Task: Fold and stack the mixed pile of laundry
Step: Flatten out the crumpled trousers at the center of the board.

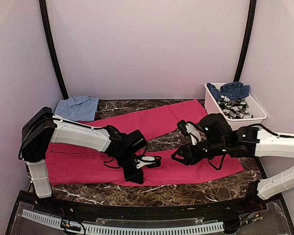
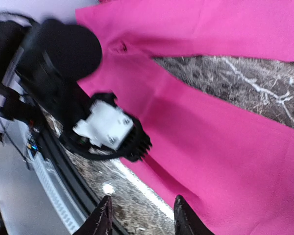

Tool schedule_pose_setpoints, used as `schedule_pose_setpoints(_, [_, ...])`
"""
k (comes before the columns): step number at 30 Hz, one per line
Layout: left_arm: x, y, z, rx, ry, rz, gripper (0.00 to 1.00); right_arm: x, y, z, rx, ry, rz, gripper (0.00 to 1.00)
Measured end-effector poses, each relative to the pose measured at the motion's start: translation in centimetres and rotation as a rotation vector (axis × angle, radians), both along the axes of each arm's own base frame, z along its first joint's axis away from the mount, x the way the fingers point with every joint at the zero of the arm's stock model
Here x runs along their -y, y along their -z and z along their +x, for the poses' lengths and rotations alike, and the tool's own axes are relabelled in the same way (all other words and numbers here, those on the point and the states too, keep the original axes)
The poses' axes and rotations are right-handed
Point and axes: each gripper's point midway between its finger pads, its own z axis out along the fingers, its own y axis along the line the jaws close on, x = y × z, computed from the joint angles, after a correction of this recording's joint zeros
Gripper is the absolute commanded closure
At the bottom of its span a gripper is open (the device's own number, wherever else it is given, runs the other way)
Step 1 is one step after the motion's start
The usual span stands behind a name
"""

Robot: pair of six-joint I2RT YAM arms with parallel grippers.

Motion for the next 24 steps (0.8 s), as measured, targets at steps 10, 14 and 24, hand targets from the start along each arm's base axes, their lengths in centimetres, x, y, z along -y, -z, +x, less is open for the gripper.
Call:
schedule_pose_setpoints(10, [0.3, -2.0, -2.9, -0.014, -0.016, -0.003, 0.44, 5.6, 0.2, 2.0, -0.068, 0.173, -0.010, 0.50])
schedule_pose_setpoints(14, [-1.6, -7.4, 2.6, 0.026, -0.277, -0.141, 0.31, 6.8, 4.6, 3.3, -0.164, 0.209, -0.128, 0.51])
schedule_pose_setpoints(24, [-13.4, -10.1, 15.6, -0.048, -1.099, -0.242, 0.31, 9.4, 11.6, 6.4, -0.349, 0.280, -0.227, 0.54])
